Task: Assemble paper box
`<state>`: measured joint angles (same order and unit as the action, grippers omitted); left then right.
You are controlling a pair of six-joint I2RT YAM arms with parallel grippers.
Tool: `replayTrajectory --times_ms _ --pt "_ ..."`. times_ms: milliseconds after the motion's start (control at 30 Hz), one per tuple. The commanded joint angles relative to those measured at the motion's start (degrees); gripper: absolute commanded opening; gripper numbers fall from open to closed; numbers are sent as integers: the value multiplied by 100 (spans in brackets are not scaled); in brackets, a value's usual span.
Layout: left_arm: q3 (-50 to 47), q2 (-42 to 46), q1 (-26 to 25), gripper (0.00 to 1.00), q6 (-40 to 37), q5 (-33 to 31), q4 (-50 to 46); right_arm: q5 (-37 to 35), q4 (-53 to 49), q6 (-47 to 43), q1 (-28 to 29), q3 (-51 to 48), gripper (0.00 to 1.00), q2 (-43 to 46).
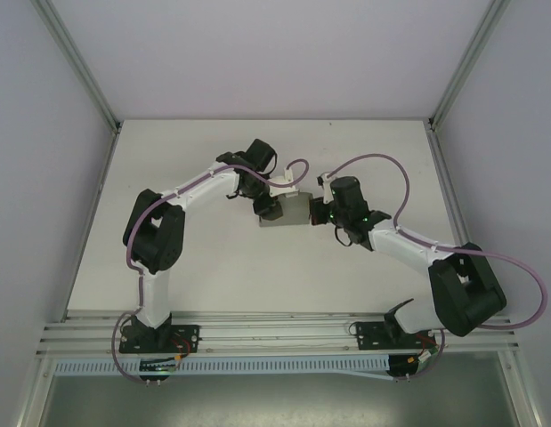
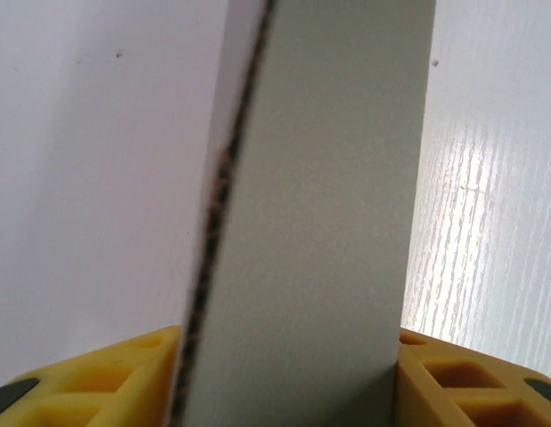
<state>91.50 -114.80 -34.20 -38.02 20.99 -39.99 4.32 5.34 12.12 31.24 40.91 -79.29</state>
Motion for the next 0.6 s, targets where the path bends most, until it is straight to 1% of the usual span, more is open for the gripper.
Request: replayTrajectory --times_ms 0,67,133,167,200,233,267,367,433,500,567 --pt "45 95 17 54 261 194 335 -489 -1246 326 74 -531 0 -267" --pt "45 162 18 62 312 271 318 -689 -1245 302 161 -517 0 -289" --pt "34 248 18 67 332 348 277 -812 -1269 334 193 -483 0 -314" --pt "22 287 18 72 334 361 264 -826 -1272 334 198 -456 0 -324" --pt "2 341 19 81 347 379 247 -857 -1301 349 211 -422 0 -322" --pt "-17 398 18 96 351 390 231 -917 -1345 395 217 -364 0 -316" --pt "-41 458 16 98 341 396 234 -953 -1410 430 234 -309 0 -300" --pt "-135 634 16 99 386 388 275 -1108 -1850 593 321 23 0 -334" --pt "-193 770 18 98 493 289 338 -1406 -2212 669 451 284 0 -409" --pt "-272 911 18 99 606 130 448 -1575 -2483 761 546 487 0 -474" --pt "-405 1048 14 98 715 -191 571 -1644 -2534 801 617 563 0 -504"
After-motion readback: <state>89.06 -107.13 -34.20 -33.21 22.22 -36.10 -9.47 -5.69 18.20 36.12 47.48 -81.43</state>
